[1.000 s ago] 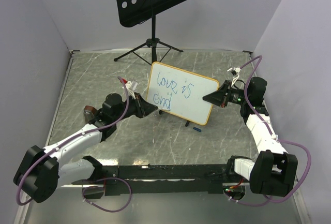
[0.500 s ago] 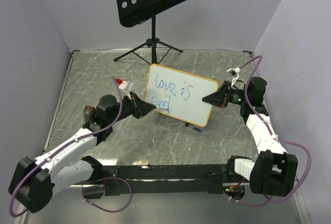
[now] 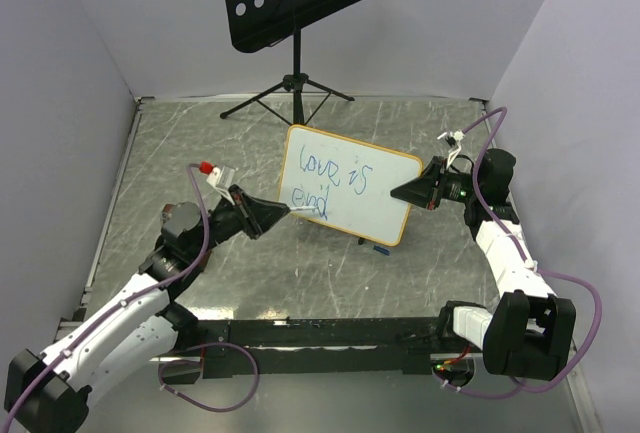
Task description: Write a sentence on the whiteboard
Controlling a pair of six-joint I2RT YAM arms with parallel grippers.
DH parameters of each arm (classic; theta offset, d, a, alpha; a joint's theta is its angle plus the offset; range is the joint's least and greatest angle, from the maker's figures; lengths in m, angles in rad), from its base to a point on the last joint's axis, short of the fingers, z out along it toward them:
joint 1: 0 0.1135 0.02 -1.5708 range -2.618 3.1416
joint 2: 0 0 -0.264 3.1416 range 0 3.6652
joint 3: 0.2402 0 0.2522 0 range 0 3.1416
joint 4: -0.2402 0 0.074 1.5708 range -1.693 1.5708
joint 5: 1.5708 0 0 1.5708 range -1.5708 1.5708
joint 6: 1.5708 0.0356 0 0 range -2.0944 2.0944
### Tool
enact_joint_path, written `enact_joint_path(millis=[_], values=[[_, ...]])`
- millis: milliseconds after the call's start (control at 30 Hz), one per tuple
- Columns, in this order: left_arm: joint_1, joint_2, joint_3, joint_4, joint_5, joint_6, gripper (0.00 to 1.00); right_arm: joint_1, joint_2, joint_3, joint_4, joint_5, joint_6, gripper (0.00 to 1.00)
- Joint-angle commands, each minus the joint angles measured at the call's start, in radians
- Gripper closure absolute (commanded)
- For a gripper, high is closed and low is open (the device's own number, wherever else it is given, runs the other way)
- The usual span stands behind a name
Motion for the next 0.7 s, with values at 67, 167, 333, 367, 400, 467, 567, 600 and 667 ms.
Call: enact_joint_path(millis=[67, 167, 333, 367, 400, 467, 567, 600, 667], values=[[0.003, -0.086, -0.055, 0.081, -0.057, -0.026, 0.99, 0.004, -0.025, 0.021, 0.071, -0.051, 0.0, 1.0], [0.004, -0.125, -0.075, 0.098, -0.079, -0.032, 0.99, 0.003, -0.025, 0.021, 0.073, -0.053, 0.003, 1.0], [0.004, -0.149, -0.1, 0.131, -0.097, -0.052, 0.99, 0.004, -0.028, 0.019, 0.073, -0.053, 0.004, 1.0], [0.006, -0.149, -0.108, 0.144, -0.097, -0.055, 0.99, 0.004, -0.029, 0.019, 0.073, -0.053, 0.003, 1.0], [0.006, -0.149, -0.112, 0.152, -0.097, -0.061, 0.99, 0.004, -0.028, 0.018, 0.073, -0.051, 0.003, 1.0], [0.004, -0.152, -0.12, 0.164, -0.097, -0.066, 0.99, 0.003, -0.029, 0.018, 0.073, -0.051, 0.003, 1.0], [0.006, -0.157, -0.129, 0.174, -0.1, -0.07, 0.99, 0.004, -0.031, 0.018, 0.073, -0.051, 0.001, 1.0], [0.006, -0.158, -0.131, 0.178, -0.1, -0.071, 0.99, 0.004, -0.029, 0.018, 0.073, -0.051, 0.003, 1.0], [0.006, -0.159, -0.134, 0.186, -0.094, -0.075, 0.99, 0.004, -0.029, 0.018, 0.073, -0.051, 0.003, 1.0]])
